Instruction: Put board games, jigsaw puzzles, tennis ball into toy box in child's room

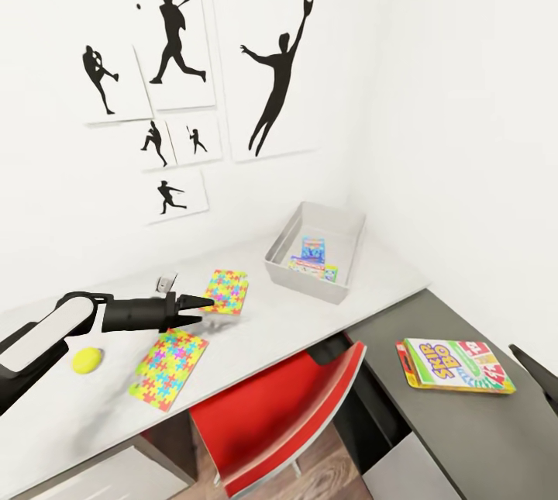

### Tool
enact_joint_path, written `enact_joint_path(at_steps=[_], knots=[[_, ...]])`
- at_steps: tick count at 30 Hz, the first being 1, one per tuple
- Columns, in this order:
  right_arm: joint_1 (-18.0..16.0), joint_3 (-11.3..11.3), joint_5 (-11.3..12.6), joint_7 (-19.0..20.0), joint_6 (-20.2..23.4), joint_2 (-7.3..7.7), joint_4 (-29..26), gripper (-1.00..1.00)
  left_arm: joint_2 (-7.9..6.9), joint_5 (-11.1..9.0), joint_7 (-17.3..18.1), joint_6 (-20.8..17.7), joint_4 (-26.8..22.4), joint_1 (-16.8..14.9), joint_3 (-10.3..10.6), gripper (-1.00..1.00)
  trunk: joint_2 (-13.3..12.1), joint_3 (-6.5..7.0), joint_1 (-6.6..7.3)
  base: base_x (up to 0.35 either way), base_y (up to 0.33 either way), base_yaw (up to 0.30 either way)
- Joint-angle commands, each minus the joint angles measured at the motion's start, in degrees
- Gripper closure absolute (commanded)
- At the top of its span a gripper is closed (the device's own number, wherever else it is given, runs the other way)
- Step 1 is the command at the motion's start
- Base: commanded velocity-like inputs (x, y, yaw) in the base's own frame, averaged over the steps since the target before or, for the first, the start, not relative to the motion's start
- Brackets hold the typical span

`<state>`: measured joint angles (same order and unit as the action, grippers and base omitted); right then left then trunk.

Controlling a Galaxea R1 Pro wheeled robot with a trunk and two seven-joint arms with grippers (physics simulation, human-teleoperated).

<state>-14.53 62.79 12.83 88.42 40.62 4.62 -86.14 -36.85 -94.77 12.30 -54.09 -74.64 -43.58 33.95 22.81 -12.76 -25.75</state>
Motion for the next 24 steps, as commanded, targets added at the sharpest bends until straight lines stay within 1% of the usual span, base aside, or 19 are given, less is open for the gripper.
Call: enact_joint_path(at_steps=[1,9,14,24], knots=[[-0.1,0.1,0.0,0.2,0.6,-0.11,0.0,-1.0,-0.05,0.4,0.5,0.0,0.0,-0.1,0.1,-1.0,0.1,-0.02,-0.04,0.0,0.0,0.07],[-0.1,0.1,0.0,0.3,0.5,-0.26,-0.1,-1.0,-0.06,0.4,0.5,0.0,0.0,-0.1,0.1,-1.0,0.1,0.74,-0.04,0.0,0.0,0.072],[-0.1,0.1,0.0,0.4,-0.8,-0.31,-0.1,-1.0,-0.06,0.4,0.5,0.0,0.0,-0.1,0.2,-1.0,0.1,1.22,-0.04,0.0,0.0,0.074],[-0.1,0.2,0.0,0.4,-1.2,-0.31,0.0,-1.0,-0.06,0.4,0.5,0.0,0.0,-0.1,0.2,-1.0,0.1,2.17,-0.04,0.0,0.0,0.074]])
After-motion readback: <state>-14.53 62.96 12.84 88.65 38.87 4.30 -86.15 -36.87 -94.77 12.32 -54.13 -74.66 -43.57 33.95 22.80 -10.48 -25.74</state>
